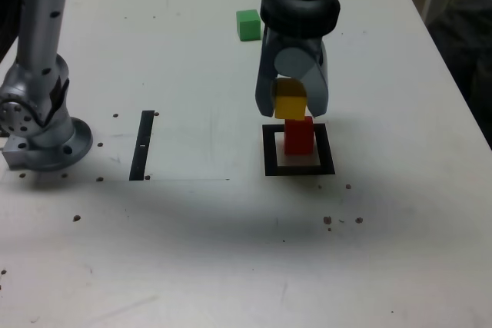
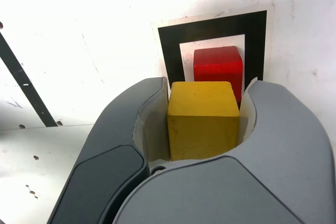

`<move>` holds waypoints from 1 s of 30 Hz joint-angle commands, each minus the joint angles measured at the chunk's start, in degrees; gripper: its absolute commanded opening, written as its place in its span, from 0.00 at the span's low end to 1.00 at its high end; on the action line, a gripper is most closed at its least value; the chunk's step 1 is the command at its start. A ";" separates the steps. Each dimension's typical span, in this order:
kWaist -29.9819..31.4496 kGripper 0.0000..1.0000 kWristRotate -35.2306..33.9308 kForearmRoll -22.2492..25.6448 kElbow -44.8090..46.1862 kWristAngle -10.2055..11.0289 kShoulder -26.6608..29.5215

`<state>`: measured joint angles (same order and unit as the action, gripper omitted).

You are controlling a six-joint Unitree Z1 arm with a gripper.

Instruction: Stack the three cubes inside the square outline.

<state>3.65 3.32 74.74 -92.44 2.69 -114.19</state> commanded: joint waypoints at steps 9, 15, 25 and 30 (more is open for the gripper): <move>-0.13 0.14 0.72 -1.07 -1.75 0.02 -2.64; -0.18 0.18 0.72 -1.73 -0.77 -0.43 -3.10; -0.73 0.33 0.72 -1.98 -0.02 -0.19 -2.97; -0.79 0.71 0.73 -2.87 0.70 -0.44 -3.00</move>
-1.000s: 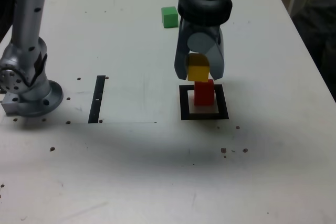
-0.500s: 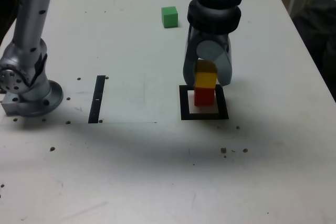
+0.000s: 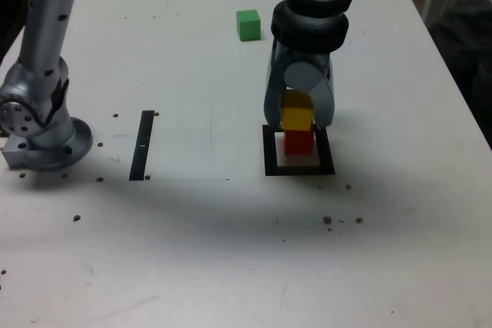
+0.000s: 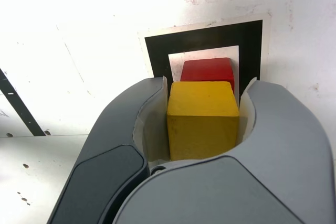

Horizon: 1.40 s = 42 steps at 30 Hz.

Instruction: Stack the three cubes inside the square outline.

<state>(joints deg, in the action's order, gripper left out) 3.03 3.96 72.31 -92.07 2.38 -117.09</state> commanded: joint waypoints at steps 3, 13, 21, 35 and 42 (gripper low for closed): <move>-0.31 0.85 0.10 -1.61 1.29 -0.18 -0.03; -1.10 0.98 0.05 -1.84 2.44 0.22 1.17; -4.73 0.99 3.15 3.58 0.66 3.34 6.81; -28.01 0.99 23.23 5.56 -4.53 7.37 9.65; -40.19 0.99 30.67 5.59 -7.34 7.29 6.68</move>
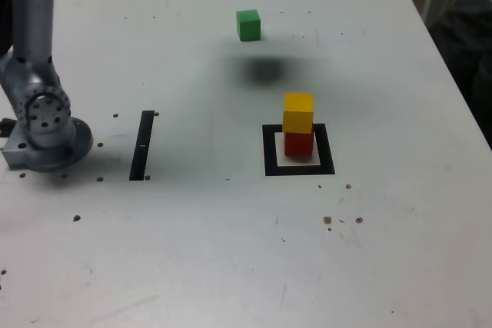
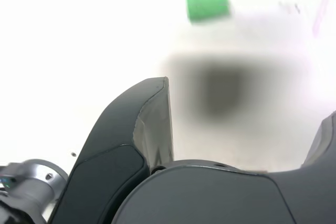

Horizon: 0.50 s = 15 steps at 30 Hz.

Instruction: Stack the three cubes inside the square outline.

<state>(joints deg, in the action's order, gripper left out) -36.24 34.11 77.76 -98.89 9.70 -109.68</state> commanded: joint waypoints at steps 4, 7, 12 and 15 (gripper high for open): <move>-5.49 0.99 2.43 0.41 -1.70 -0.09 -3.50; -7.23 0.99 3.15 0.74 -2.70 -0.17 -5.78; -7.71 0.99 3.70 1.14 -5.14 -0.01 -9.65; -7.71 0.99 3.90 1.69 -6.98 0.37 -12.51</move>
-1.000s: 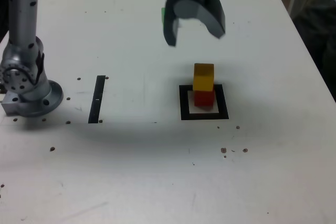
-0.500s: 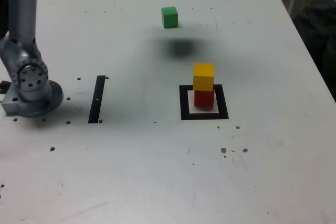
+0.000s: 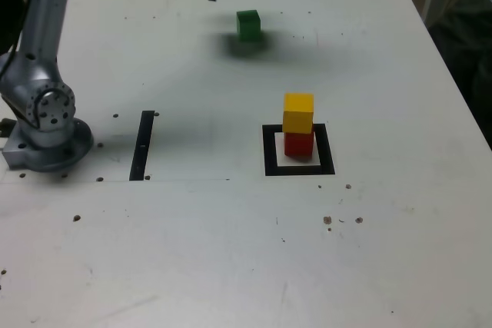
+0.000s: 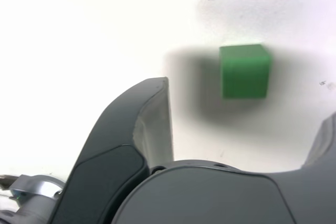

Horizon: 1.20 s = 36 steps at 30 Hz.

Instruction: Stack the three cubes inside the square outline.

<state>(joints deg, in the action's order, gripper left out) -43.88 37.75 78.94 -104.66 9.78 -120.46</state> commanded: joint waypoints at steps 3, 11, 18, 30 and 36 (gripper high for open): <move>-0.07 0.98 0.70 1.05 -3.10 0.64 -4.87; -0.07 0.92 1.19 1.97 -5.44 0.74 -9.73; 0.00 0.75 1.12 2.94 -6.24 0.98 -11.67; 1.82 0.41 1.10 2.09 -6.12 1.17 -12.53; 1.86 0.36 1.10 1.91 -6.13 0.96 -13.15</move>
<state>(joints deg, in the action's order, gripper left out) -42.09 38.84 80.94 -110.75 10.82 -133.17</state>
